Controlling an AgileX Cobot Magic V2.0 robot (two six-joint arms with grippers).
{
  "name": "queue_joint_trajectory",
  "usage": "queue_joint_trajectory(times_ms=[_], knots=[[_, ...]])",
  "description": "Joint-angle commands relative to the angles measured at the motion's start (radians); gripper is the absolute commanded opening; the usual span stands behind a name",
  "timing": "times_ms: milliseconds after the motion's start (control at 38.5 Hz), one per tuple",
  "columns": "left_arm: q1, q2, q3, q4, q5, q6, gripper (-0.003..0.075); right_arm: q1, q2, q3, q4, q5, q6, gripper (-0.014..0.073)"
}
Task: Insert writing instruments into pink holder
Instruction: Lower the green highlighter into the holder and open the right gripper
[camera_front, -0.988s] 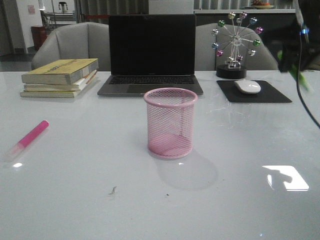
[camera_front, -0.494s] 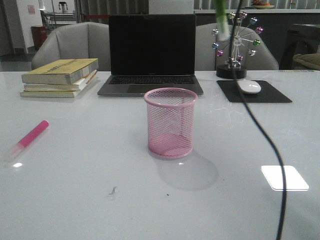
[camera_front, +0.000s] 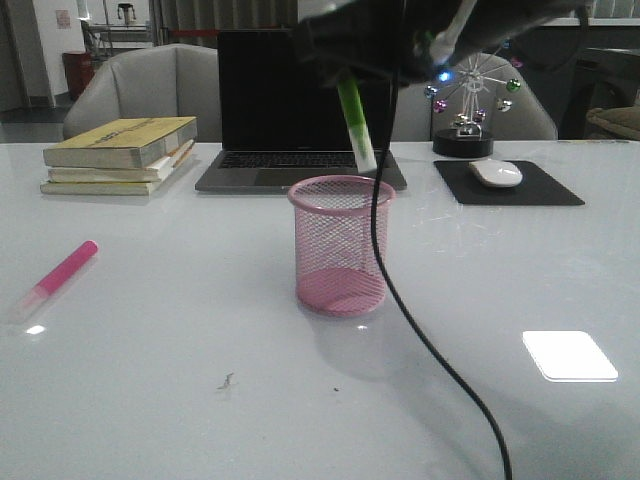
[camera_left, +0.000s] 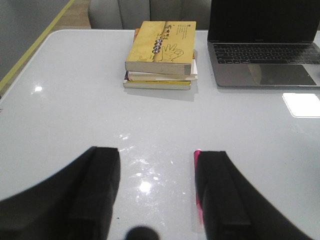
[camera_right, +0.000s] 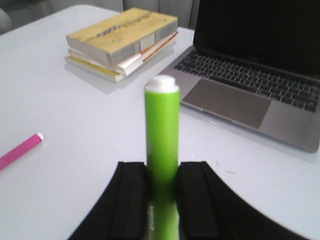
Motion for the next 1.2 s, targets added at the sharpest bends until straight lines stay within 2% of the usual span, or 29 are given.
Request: queue_joint_trajectory(times_ms=[0, 338, 416, 572, 624, 832, 910, 1170], knots=[[-0.007, -0.003, -0.037, -0.009, -0.077, -0.01, 0.0404, 0.009, -0.01, -0.027, -0.011, -0.1, -0.01, 0.0055], [-0.007, -0.003, -0.037, -0.009, -0.077, -0.01, 0.0404, 0.013, 0.021, -0.027, -0.011, -0.101, -0.01, 0.0072], [-0.007, -0.003, -0.037, -0.009, -0.077, -0.01, 0.0404, 0.013, 0.021, -0.027, -0.011, -0.092, -0.01, 0.0166], [-0.007, -0.003, -0.037, -0.009, -0.077, -0.01, 0.0404, 0.013, 0.02, -0.027, -0.01, -0.071, -0.01, 0.0468], [-0.007, -0.003, -0.037, -0.009, -0.077, -0.01, 0.0404, 0.013, 0.012, -0.027, -0.004, -0.052, -0.01, 0.05], [-0.007, -0.003, -0.037, -0.009, -0.077, -0.01, 0.0404, -0.023, -0.088, -0.027, 0.0, 0.131, -0.01, 0.0442], [-0.007, -0.003, -0.037, -0.009, -0.077, -0.01, 0.0404, -0.061, -0.171, -0.027, -0.002, 0.266, -0.012, 0.0433], [-0.007, -0.003, -0.037, -0.009, -0.077, -0.01, 0.0404, -0.206, -0.44, -0.025, -0.113, 0.515, -0.011, 0.0433]])
